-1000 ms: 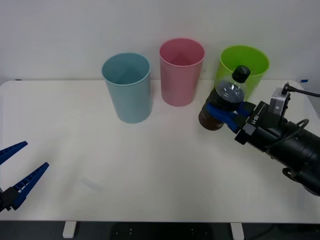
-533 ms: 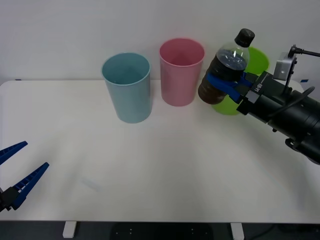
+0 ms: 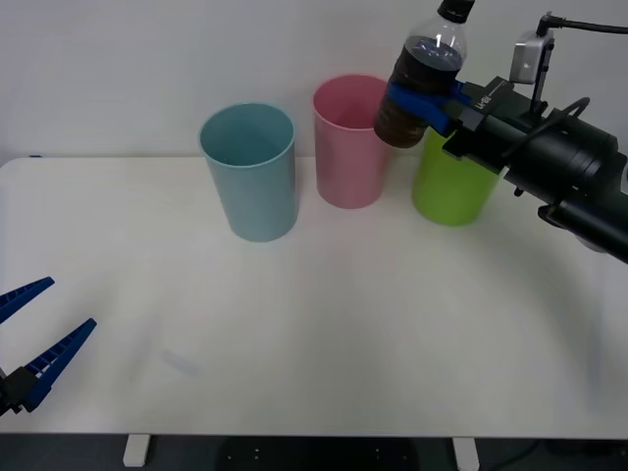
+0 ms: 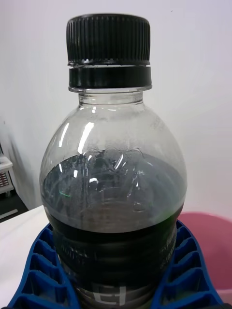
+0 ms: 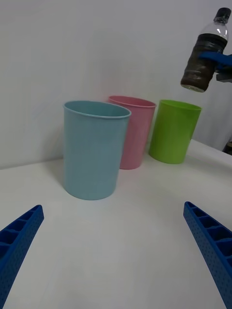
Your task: Grasp the object on the table and drop it into the matching bin: aluminum can to the light blue bin, PET bottle to the pink bin.
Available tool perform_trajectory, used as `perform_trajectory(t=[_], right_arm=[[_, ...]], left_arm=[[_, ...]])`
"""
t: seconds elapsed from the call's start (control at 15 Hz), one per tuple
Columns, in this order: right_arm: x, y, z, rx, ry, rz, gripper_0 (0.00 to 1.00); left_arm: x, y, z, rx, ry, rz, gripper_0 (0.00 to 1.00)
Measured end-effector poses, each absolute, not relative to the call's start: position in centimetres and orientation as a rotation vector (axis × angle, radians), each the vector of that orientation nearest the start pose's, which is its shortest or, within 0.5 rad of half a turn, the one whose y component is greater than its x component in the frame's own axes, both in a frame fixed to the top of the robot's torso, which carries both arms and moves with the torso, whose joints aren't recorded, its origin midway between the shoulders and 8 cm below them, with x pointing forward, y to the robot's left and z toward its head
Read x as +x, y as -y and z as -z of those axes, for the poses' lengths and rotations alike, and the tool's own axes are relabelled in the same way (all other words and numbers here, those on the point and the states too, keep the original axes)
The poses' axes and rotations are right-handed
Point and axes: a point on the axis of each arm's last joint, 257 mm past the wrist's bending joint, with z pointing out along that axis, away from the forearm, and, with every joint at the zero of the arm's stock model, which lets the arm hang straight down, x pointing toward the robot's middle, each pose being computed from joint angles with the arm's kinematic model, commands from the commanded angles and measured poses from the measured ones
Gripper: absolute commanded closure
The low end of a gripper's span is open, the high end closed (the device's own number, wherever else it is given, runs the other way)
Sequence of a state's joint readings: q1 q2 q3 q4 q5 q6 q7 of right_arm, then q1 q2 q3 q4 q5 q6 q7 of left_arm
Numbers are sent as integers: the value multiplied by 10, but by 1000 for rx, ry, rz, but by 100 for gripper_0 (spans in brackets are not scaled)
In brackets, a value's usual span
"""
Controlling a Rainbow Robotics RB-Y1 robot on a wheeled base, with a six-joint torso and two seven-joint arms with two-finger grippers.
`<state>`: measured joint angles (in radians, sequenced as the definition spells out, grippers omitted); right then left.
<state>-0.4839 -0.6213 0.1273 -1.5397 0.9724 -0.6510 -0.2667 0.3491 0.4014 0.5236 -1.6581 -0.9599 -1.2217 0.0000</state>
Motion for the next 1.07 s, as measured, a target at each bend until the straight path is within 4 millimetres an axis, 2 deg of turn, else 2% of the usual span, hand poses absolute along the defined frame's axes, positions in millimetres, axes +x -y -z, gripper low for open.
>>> perform_trajectory(t=[0.47,1.07], right_arm=[[610,98,-29,-593,-1268,-644,100],[683,73,-20,-514,-1341,-528,100]], left_arm=[[342,-330,169,465,-1441,567,0],[342,-330,169,465,-1441,567,0]])
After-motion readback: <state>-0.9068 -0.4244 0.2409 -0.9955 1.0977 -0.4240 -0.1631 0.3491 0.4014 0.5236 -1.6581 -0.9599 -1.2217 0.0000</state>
